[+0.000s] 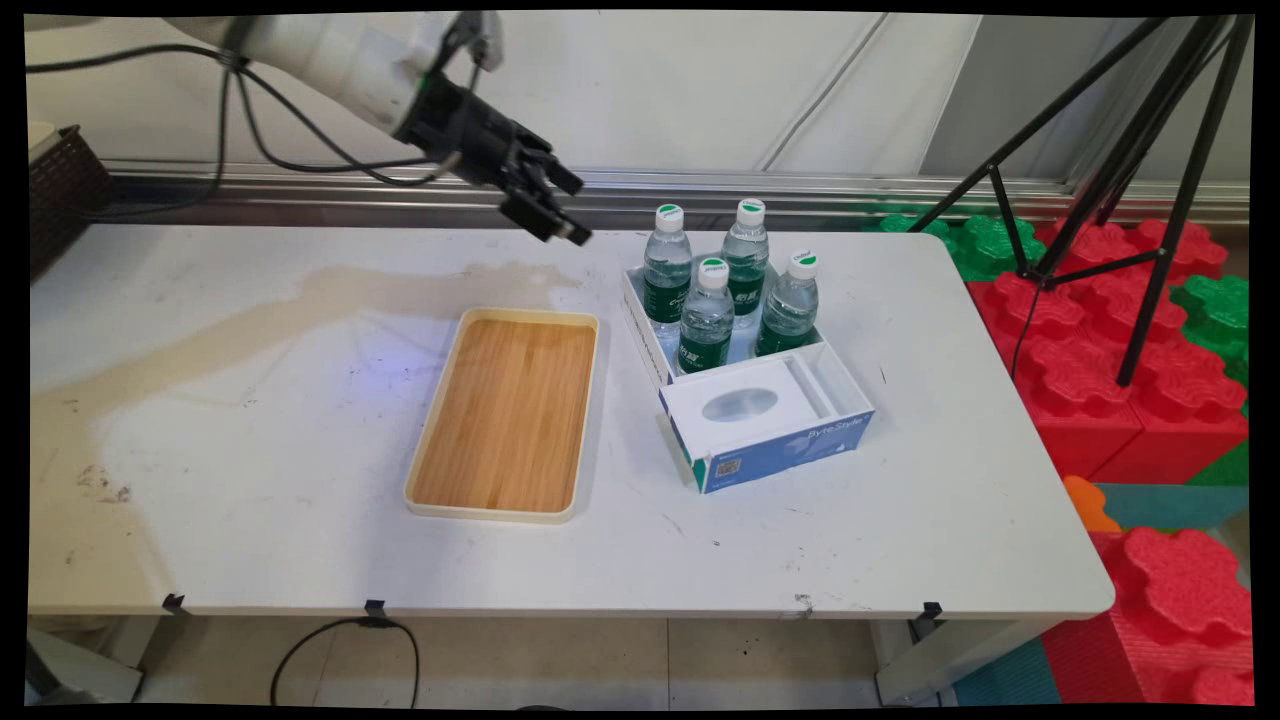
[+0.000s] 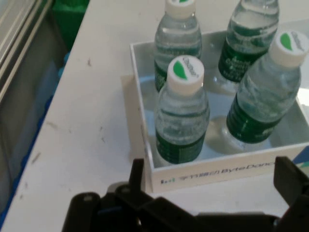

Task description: Pick up the green bottle from the white box

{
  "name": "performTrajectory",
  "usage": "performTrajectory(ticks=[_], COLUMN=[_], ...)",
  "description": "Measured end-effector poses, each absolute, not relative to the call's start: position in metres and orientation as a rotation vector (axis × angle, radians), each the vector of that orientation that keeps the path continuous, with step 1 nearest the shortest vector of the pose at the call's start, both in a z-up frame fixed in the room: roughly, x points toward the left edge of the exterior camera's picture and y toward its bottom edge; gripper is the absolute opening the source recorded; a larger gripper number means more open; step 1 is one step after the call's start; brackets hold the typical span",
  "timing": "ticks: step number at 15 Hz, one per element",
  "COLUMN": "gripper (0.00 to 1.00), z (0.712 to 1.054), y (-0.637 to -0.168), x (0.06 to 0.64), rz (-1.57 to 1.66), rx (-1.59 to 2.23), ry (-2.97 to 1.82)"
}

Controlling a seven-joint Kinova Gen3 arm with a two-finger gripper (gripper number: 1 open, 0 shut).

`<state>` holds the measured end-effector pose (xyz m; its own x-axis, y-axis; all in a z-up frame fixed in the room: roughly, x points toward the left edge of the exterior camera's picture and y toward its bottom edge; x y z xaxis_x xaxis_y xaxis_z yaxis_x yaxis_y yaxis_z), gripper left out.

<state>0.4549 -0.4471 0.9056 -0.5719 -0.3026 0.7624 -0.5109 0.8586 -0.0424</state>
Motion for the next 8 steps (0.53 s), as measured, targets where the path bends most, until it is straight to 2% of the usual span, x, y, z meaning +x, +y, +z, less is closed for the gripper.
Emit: performTrajectory(ticks=[8], gripper=[1.00], z=[0.866], y=[-0.479], x=[0.414], rz=[0.250], rx=[0.596], ry=[-2.199])
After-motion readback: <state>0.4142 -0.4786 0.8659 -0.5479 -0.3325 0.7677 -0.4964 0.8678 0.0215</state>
